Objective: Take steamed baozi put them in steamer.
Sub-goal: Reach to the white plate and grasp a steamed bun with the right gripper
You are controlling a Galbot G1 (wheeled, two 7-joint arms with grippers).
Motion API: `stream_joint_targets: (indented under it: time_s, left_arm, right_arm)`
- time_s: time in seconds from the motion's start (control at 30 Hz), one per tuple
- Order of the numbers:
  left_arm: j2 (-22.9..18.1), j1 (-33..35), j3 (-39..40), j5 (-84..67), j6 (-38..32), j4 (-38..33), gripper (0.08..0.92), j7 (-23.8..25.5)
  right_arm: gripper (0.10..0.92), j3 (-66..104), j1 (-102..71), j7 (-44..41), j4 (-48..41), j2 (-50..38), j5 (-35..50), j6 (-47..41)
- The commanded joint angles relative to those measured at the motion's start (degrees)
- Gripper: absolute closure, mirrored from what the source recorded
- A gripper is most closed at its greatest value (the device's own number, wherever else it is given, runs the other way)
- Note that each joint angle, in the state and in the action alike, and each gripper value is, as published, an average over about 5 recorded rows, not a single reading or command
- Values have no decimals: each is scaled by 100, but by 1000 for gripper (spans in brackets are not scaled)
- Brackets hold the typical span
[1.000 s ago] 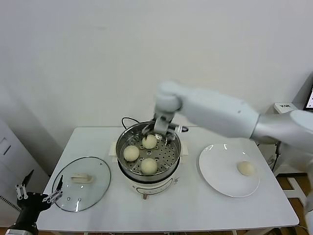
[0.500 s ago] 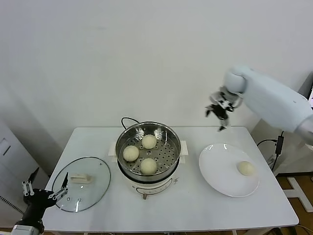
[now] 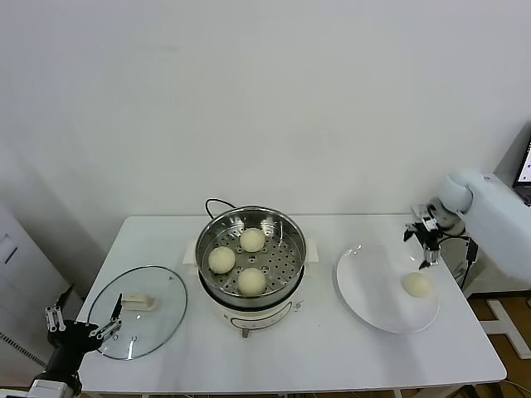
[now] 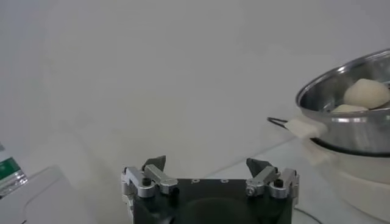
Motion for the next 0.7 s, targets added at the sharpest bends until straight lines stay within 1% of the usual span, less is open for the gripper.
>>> stream_joint_targets:
  time_s: [0.03,0.57,0.63,0.7]
  left_arm:
    - [-20,26,26,52,6,-1,177,1]
    - [-25,103,14,80,-31,-2,177,9]
    - [-16,97,16,82,-31,-2,177,9]
    - [-14,91,18,82,-32,-2,177,8]
  right_arm:
    - [203,592,-896,132,-50,-215,-260,-94]
    - [206,830,-1064,611,-316,170,-669,58]
    - [227,834,-1029,653,-338,202,-702,71]
    - [274,802,-1000,655,-329,208,-708,57]
